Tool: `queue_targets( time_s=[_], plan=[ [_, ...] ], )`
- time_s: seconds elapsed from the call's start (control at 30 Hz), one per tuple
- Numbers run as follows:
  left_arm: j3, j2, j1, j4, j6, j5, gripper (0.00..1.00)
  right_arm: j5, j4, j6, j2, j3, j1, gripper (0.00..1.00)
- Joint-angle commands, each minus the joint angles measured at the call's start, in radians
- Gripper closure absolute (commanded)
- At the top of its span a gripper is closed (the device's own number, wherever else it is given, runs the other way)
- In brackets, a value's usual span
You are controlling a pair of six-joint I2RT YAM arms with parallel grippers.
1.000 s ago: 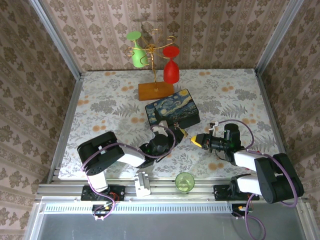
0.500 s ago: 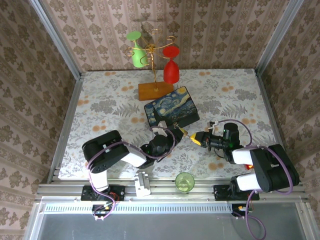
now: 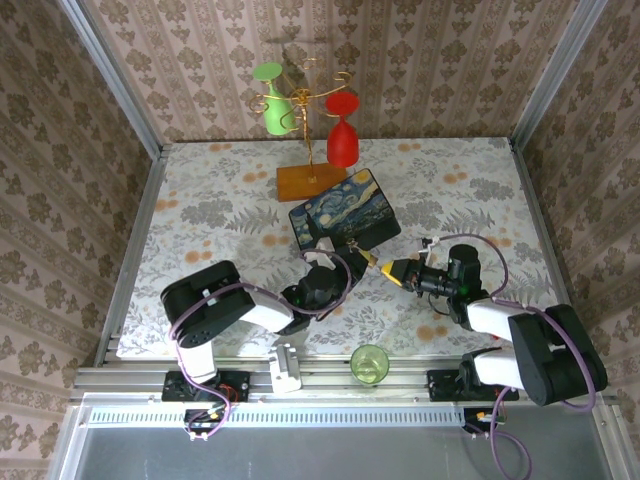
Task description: Unlock the padlock with the key
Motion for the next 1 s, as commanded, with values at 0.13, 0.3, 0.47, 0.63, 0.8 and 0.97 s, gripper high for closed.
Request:
queue_targets(
  time_s=[0.13, 0.3, 0.47, 0.63, 0.8, 0.97],
  plan=[
    [0.066, -0.046, -0.036, -0.015, 0.001, 0.134, 1.0, -0.017, 0.009, -0.063, 0.081, 0.099, 0.003, 1.0],
    [0.071, -0.062, -0.036, -0.102, 0.019, 0.148, 1.0, -0.02, -0.091, -0.099, 0.046, 0.118, -0.009, 1.0],
    [0.074, -0.057, -0.038, -0.093, 0.018, 0.155, 1.0, -0.017, -0.175, -0.142, 0.044, 0.143, -0.011, 1.0],
    [0.099, -0.059, -0.045, -0.135, 0.037, 0.18, 1.0, -0.013, -0.139, -0.11, 0.079, 0.17, -0.007, 1.0],
    [0.104, -0.05, -0.053, -0.136, 0.038, 0.178, 1.0, 0.065, -0.19, -0.113, 0.041, 0.203, 0.071, 1.0],
    [0.094, -0.055, -0.05, -0.16, 0.06, 0.177, 1.0, 0.086, -0.199, -0.105, 0.03, 0.173, 0.083, 0.99]
  ],
)
